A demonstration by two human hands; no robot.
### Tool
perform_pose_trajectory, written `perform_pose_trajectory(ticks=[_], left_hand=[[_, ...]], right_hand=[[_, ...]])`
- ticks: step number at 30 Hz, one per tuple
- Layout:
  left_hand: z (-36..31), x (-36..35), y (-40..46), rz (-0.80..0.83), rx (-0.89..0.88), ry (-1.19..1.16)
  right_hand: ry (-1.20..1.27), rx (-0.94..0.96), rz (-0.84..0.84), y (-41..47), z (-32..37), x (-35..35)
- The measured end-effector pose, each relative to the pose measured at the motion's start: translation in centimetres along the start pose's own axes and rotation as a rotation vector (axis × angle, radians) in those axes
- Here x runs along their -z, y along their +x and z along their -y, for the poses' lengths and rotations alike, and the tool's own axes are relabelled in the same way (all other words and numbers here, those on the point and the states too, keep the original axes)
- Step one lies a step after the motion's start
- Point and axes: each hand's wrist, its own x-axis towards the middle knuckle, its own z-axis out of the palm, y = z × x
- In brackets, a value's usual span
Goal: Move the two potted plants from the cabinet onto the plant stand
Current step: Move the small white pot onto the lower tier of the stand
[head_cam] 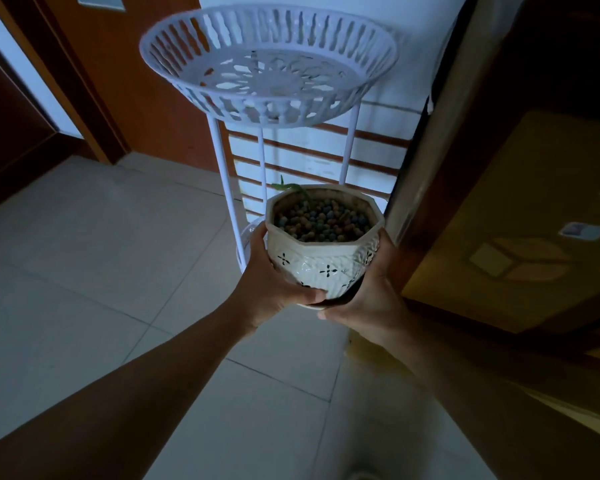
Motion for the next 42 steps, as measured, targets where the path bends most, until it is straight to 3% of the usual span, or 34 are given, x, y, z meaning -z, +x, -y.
perform_pose_trajectory(ticks=[16,21,29,36,42], left_hand=[[15.7,0.9,12.7,-0.130,-0.095,0.003],[18.8,1.8,15.5,-0.169,-0.121,-0.038],[22.0,2.9,18.7,-0.253,-0.090,-0.082],[24.2,3.2,20.7,-0.341,-0.090,-0.012],[25.5,3.6,20.8,-0.367,-0.074,0.010]], right_hand=[[-0.046,0.040,0.042,10.6,-17.1,-6.2],[-0.043,0.063,0.008,13.2,-19.8,-8.3],[-0.052,0.130,0.085,17.0,-23.0,-10.1],[-0.065,0.154,0.105,19.4,-26.0,-11.4],[-0.236,0.166,0.101,19.8,-26.9,-12.2]])
